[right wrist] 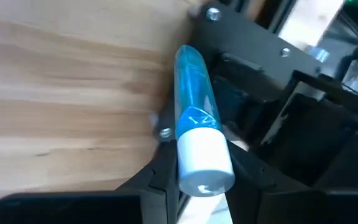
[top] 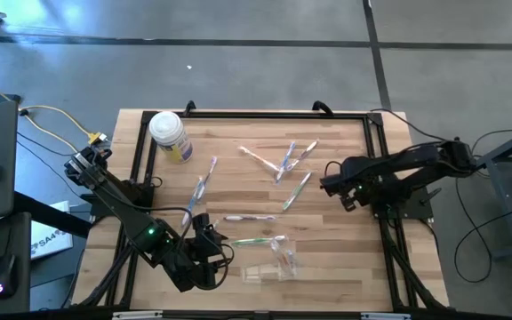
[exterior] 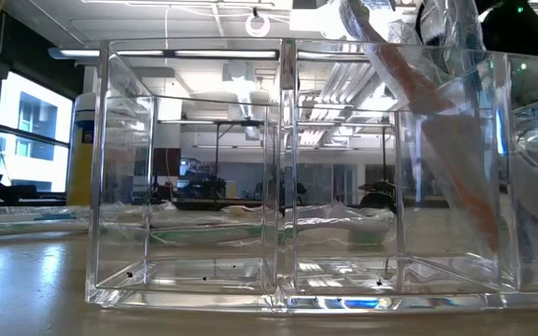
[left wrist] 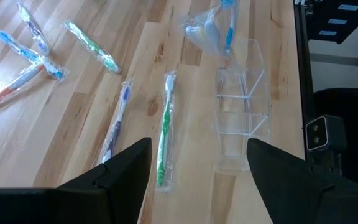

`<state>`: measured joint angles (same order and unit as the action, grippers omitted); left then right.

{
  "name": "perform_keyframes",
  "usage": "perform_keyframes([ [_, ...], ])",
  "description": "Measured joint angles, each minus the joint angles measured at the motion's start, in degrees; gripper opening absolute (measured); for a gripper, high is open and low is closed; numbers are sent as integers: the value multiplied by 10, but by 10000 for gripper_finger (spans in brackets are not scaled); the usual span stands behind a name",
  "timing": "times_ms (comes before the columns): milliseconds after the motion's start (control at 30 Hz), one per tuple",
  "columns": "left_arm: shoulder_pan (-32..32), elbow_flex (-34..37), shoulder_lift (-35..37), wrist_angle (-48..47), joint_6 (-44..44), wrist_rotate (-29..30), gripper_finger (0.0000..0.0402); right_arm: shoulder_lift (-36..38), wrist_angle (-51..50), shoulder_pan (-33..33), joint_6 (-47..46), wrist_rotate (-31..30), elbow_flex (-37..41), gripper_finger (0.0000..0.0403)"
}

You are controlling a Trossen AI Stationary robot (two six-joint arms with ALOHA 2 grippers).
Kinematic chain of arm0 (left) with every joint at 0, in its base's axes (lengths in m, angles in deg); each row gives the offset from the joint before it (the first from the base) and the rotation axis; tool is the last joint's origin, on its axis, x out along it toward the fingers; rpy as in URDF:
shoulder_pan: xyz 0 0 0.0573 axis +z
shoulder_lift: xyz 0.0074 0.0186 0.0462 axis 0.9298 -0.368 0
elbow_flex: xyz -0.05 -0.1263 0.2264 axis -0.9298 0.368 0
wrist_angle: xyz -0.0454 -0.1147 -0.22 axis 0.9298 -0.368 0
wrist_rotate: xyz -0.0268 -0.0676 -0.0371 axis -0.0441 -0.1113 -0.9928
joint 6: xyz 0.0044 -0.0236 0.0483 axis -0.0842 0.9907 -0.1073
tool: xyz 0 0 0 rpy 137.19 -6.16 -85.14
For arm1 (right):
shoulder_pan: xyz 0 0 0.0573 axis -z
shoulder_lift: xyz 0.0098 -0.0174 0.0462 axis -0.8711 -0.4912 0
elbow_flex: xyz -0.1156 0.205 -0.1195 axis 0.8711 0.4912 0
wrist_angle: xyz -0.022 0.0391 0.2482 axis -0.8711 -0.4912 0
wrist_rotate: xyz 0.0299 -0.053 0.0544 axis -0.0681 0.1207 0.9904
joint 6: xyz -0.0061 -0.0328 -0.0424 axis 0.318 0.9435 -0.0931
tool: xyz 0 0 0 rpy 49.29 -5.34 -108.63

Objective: Pick & Place toothbrushing station
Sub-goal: Put the bottom right mouthwash into the transparent bin

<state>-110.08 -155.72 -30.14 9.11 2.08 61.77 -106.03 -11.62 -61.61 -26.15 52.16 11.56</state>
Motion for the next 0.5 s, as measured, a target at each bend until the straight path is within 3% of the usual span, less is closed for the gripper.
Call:
perform_keyframes([
  [200, 0, 0, 0, -2, 0, 0, 261, 10, 0, -70, -13, 36, -64, 85],
  [500, 0, 0, 0, -2, 0, 0, 261, 8, 2, -231, -105, 49, -196, 85],
])
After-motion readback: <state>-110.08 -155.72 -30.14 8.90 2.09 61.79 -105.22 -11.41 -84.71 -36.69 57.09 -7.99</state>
